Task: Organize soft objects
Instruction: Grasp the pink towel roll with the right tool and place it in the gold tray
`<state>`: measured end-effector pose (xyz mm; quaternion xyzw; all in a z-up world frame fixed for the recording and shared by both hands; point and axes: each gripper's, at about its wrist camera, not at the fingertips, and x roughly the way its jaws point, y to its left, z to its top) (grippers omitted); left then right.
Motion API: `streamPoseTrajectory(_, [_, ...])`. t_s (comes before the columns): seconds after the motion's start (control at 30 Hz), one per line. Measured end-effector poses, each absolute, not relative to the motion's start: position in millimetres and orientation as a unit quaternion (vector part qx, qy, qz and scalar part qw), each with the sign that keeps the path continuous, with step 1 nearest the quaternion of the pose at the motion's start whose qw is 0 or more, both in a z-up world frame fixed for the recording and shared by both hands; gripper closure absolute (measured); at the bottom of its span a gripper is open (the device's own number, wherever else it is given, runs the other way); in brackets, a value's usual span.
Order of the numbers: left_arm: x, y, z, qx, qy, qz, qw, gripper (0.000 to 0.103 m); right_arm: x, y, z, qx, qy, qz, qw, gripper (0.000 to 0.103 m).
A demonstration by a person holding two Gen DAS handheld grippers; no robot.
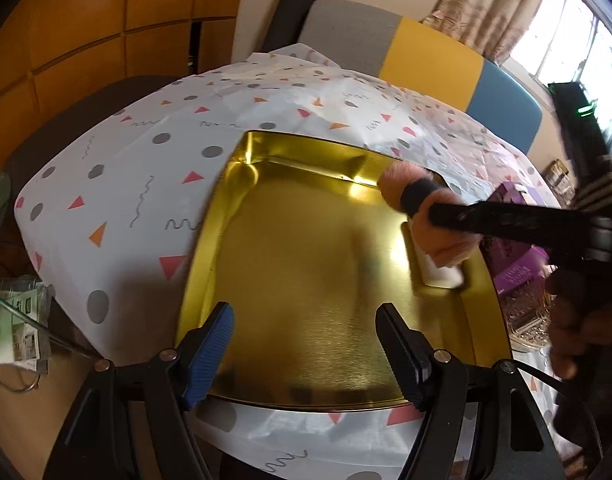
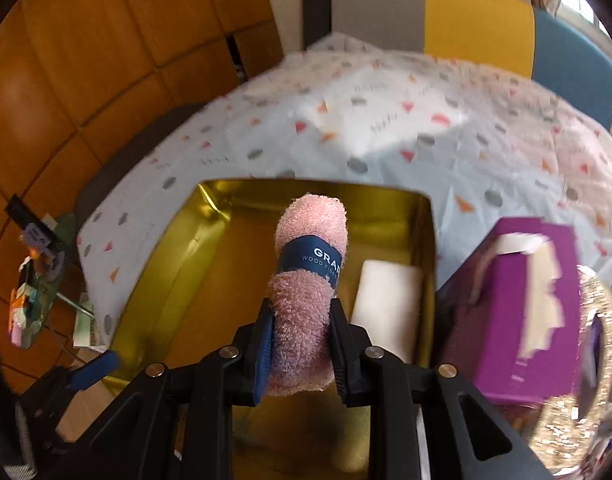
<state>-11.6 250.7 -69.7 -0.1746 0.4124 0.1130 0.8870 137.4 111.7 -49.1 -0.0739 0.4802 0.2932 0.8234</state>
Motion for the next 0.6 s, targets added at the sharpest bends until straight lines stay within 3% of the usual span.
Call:
streamPoseTrajectory(0.23, [-14.1, 253.7, -67.1, -0.169, 0.406, 0.121, 0.890, 0.029, 151.2, 123.2, -75.5, -0.087, 0.496, 0.257, 0.825, 0.071])
streamPoseTrajectory(0.33, [-13.7, 251.9, -64.9, -0.166, 0.403, 0.120, 0.892, 0.029, 148.7, 113.8, -71.7, -0.078, 0.489, 0.256, 0.830, 0.064])
streamPoseTrajectory(0.6, [-15.5, 243.3, -58.4, -0.154, 0.396, 0.117, 0.898, 0.028, 126.9, 89.4, -45.4, -0.073, 0.446, 0.263, 0.852, 0.063])
